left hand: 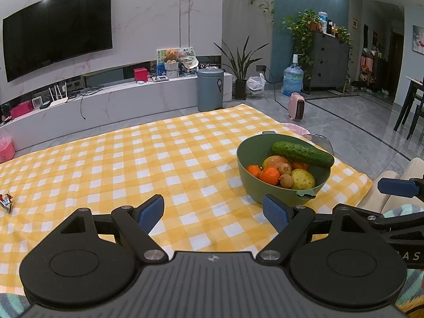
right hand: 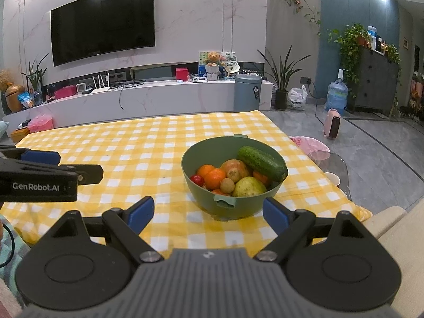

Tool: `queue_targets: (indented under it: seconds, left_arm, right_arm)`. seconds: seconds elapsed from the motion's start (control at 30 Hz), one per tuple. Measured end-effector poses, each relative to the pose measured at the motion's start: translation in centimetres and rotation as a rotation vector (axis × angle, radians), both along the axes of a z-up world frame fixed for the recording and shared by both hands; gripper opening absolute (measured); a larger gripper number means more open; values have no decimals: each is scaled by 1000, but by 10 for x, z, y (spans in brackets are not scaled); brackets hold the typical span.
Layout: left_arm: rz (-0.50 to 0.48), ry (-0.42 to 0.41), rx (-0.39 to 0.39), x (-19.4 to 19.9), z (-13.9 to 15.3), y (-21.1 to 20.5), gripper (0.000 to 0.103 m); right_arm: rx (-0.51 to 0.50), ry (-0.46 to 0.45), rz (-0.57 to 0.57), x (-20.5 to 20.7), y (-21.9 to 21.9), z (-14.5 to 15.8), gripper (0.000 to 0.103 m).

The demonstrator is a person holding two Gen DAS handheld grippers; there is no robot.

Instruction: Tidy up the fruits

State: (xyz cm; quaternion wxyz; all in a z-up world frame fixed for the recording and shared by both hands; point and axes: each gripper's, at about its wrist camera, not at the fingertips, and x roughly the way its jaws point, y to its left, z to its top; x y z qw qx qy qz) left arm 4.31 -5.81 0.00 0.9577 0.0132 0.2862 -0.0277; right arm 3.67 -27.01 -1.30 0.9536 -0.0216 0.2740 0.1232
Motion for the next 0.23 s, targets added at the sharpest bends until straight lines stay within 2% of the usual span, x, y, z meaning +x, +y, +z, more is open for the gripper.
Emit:
queue_targets:
  seconds: [0.23]
  left_arm:
    - [-1, 0, 4, -1, -2, 0, 98]
  right_arm:
    - [-1, 1, 0, 1, 0, 0, 86]
